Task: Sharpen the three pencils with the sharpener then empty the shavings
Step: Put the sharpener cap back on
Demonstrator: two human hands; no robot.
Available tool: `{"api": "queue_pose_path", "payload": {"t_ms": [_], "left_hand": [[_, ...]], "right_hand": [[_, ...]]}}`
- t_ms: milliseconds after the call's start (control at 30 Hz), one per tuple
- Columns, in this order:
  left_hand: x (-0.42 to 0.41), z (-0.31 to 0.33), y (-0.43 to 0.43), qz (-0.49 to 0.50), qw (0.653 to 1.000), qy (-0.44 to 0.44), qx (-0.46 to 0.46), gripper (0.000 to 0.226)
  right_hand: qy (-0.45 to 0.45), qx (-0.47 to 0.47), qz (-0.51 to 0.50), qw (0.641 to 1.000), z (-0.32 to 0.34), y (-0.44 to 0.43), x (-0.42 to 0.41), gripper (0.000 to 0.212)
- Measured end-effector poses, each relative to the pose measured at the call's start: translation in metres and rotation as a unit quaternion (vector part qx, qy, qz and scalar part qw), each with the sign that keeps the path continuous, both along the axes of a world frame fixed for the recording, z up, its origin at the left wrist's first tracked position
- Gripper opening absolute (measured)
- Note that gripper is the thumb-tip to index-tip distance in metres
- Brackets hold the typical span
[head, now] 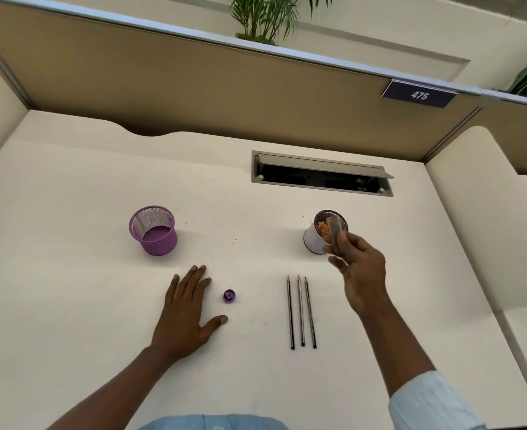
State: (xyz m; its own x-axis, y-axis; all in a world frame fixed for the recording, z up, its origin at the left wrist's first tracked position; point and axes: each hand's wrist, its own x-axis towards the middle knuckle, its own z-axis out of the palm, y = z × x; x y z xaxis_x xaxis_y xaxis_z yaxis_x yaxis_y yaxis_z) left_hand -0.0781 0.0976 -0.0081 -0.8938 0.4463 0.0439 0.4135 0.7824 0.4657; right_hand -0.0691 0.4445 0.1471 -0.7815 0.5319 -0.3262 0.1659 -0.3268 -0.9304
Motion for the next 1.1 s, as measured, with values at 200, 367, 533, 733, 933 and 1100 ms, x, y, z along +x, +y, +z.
{"api": "queue_pose_path", "payload": {"t_ms": [200,367,533,733,933,1100], "left_hand": [[0.015,0.063,0.018,0.211,0.928,-0.144,0.269,0.044],[0.031,0.12,0.026,0.19,0.837,-0.269,0.436,0.015],[0.047,0.141,0.02,0.164,0.818,-0.283,0.473,0.02],[0.059,0.145,0.004,0.178,0.838,-0.263,0.445,0.018],[0.064,0.141,-0.013,0.217,0.827,-0.259,0.449,0.018],[0.062,0.141,-0.023,0.238,0.822,-0.259,0.448,0.021]], "right_hand": [[-0.003,-0.234,0.043,0.971,0.001,-0.067,0.032,0.031],[-0.032,-0.265,0.12,0.956,-0.007,-0.127,0.057,0.031],[-0.035,-0.268,0.187,0.944,-0.013,-0.164,0.07,0.034],[-0.041,-0.275,0.236,0.931,-0.021,-0.185,0.081,0.033],[-0.079,-0.184,0.252,0.947,-0.034,-0.192,0.079,0.038],[-0.133,0.096,0.122,0.979,-0.066,-0.184,0.07,0.012]]}}
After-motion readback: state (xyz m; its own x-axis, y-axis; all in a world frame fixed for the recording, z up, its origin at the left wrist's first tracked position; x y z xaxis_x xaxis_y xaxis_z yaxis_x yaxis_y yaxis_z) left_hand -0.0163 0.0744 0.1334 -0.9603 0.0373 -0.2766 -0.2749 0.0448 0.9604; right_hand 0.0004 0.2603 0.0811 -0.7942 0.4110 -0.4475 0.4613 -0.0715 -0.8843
